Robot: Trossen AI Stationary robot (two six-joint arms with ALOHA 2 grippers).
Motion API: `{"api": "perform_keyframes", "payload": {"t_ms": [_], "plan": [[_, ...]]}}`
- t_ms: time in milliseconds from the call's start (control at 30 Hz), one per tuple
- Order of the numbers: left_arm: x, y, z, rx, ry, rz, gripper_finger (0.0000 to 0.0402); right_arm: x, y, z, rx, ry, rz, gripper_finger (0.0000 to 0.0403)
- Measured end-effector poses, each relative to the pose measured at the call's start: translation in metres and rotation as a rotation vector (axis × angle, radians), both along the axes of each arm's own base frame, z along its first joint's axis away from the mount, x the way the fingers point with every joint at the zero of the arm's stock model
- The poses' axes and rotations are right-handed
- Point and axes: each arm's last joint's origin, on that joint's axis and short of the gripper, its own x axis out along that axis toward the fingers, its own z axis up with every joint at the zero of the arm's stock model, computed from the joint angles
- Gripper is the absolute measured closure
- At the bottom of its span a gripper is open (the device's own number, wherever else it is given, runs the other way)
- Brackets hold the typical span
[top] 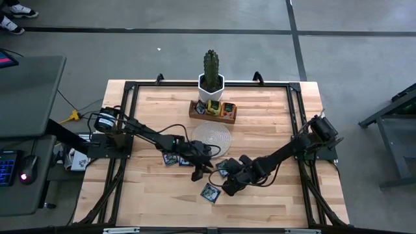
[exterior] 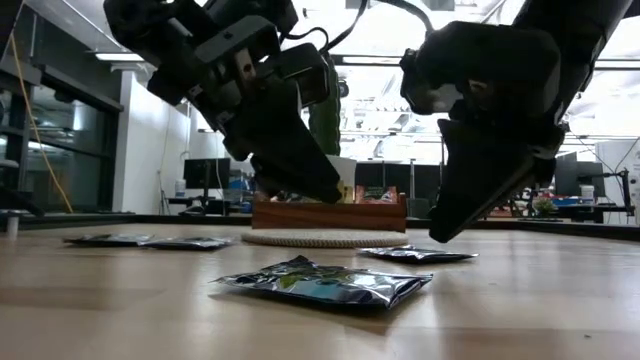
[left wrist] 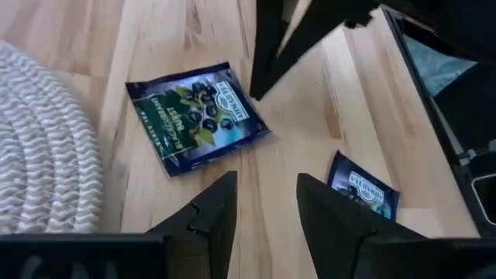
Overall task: Pick & Place Tea
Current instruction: Put the purple tea bag into the left section of the wooden organizer
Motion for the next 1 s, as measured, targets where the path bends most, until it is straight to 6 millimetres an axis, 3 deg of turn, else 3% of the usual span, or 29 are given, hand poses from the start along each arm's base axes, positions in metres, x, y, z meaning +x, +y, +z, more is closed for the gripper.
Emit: {"api": "perform_keyframes", "payload": {"t_ms": [300,1000], "plan": [[-0.002,0.003,-0.004,0.009,0.057,0.125,0.0268,0.004,-0.001,-0.003,0.001,-0.024,-0.014,0.0403],[-0.004,0.004,-0.007,-0.009,0.110,0.172,0.0268,-0.004,-0.011,-0.020,0.076,-0.047,-0.085,0.0403]]}}
